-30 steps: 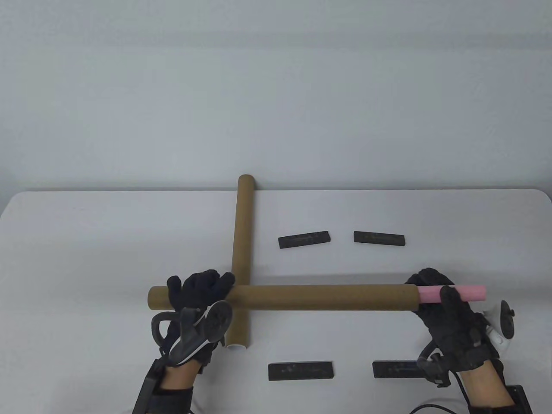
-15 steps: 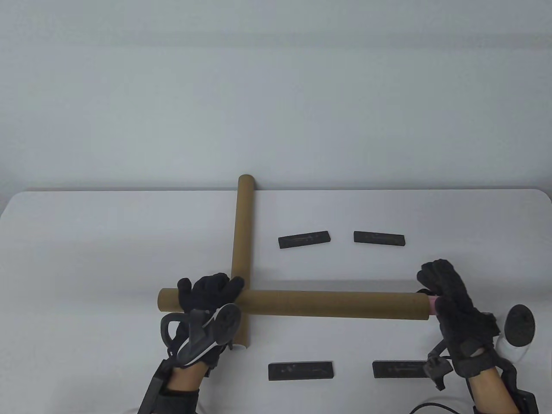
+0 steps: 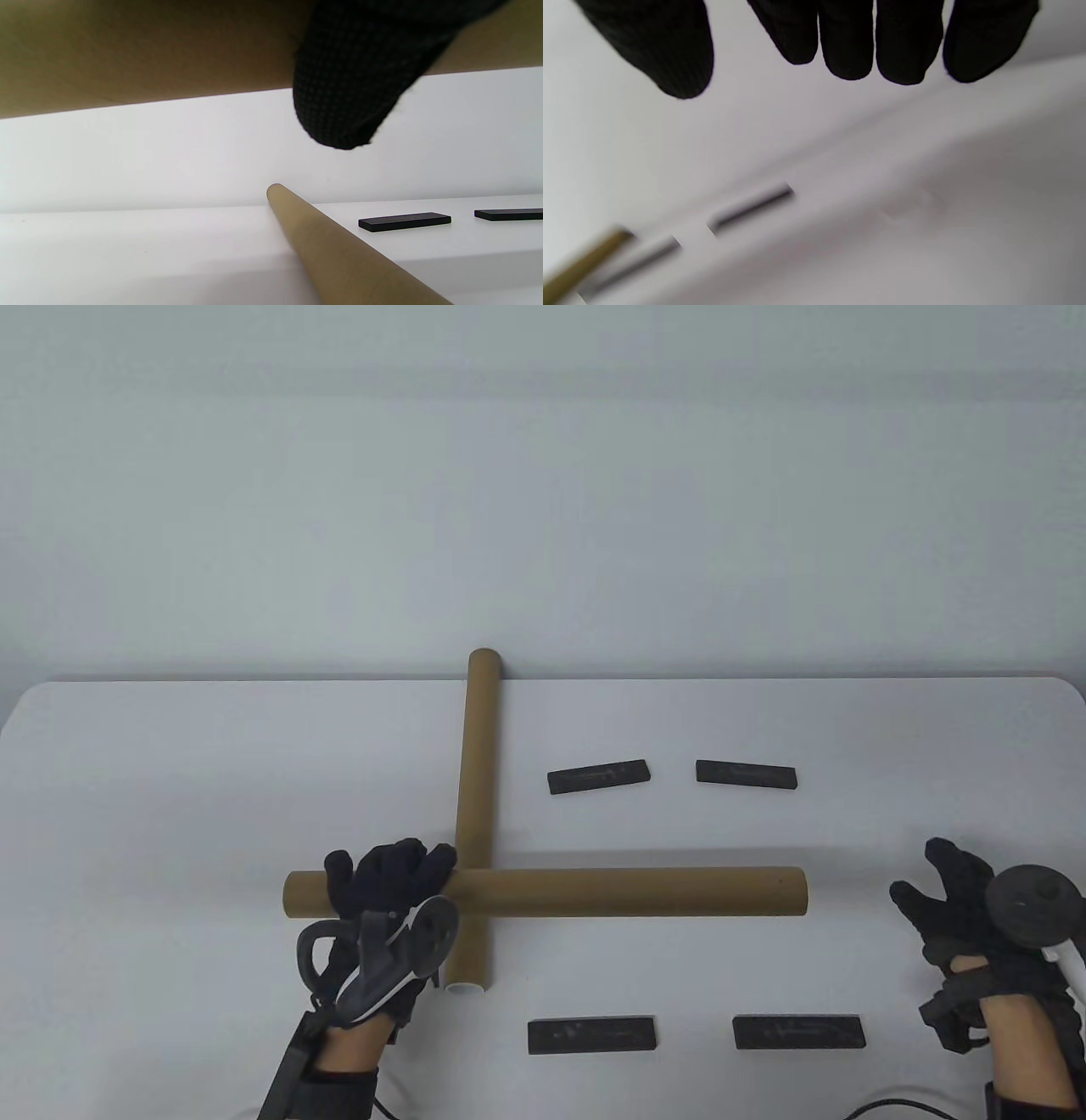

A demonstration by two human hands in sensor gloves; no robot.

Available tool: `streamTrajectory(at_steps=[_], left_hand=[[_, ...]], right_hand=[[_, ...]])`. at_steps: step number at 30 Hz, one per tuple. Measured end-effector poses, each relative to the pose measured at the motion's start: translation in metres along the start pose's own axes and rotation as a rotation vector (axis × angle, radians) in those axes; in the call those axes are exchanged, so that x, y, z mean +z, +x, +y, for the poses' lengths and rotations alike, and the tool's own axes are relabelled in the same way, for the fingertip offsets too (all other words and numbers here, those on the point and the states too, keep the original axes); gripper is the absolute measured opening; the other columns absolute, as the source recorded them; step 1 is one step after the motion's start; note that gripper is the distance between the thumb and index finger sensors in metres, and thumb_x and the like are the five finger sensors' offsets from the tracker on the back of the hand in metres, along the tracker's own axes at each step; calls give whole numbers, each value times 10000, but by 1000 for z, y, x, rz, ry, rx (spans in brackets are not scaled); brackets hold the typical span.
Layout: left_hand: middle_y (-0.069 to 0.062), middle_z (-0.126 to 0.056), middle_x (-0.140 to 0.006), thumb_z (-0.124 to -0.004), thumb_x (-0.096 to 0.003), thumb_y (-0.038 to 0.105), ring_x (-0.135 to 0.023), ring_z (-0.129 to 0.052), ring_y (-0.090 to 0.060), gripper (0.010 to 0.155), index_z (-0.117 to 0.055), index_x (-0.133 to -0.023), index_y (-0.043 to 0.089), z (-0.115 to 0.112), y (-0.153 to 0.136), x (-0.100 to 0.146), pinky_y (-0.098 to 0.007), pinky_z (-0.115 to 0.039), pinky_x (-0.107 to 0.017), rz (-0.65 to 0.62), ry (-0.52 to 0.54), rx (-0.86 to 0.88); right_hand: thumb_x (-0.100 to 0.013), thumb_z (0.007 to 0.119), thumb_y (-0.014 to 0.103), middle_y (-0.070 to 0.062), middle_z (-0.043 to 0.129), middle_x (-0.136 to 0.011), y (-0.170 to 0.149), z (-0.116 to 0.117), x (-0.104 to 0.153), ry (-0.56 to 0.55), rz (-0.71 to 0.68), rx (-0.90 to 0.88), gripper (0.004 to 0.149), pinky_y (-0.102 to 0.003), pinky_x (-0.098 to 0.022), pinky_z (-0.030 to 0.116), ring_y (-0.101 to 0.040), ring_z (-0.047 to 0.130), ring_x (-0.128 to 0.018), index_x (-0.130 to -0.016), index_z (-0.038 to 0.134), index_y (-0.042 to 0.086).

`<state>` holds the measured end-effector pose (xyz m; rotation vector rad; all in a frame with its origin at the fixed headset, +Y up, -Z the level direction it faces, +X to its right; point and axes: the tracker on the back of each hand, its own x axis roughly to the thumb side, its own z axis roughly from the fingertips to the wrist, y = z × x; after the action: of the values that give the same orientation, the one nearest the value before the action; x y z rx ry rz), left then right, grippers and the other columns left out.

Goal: Roll up papers and store in mailing tubes

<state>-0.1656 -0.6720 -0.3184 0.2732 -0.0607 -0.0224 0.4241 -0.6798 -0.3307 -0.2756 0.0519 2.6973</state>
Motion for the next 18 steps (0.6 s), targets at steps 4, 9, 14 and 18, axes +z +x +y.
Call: streamTrajectory(at_steps=[4, 9, 14, 18], left_hand=[[76, -690, -1024, -1012, -319, 400, -972, -827, -180, 754, -591, -935, 515, -1, 0, -1, -682, -547, -750, -8, -11, -1], [77, -689, -1025, -1013, -319, 399, -971, -828, -177, 754, -593, -935, 515, -4, 2, -1, -682, -544, -751, -14, -21, -16], [80, -691, -1024, -1013, -318, 401, -970, -830, -176, 754, -595, -934, 515, -7, 2, -1, -679, -546, -752, -21, -36, -22], [79, -691, -1024, -1014, -318, 400, -971, -829, -175, 755, -593, -934, 517, -6, 2, -2, -678, -545, -754, -25, -42, -21]], right_hand=[[-501, 866, 463, -269, 571, -1124, -22, 24, -31, 98, 112, 206, 803, -740, -603, 646, -623, 653, -964, -1126, 543, 75], [-497, 858, 453, -170, 441, -1199, -18, 50, -60, 183, 89, 367, 819, -730, -646, 649, -592, 614, -1026, -1148, 447, 175], [-514, 830, 385, -116, 379, -1211, -13, 67, -77, 259, 92, 437, 743, -699, -666, 662, -555, 621, -1044, -1133, 441, 256], [-511, 826, 351, -111, 543, -1162, -10, 77, -77, 195, 47, 523, 649, -618, -664, 717, -465, 739, -984, -1098, 565, 262]])
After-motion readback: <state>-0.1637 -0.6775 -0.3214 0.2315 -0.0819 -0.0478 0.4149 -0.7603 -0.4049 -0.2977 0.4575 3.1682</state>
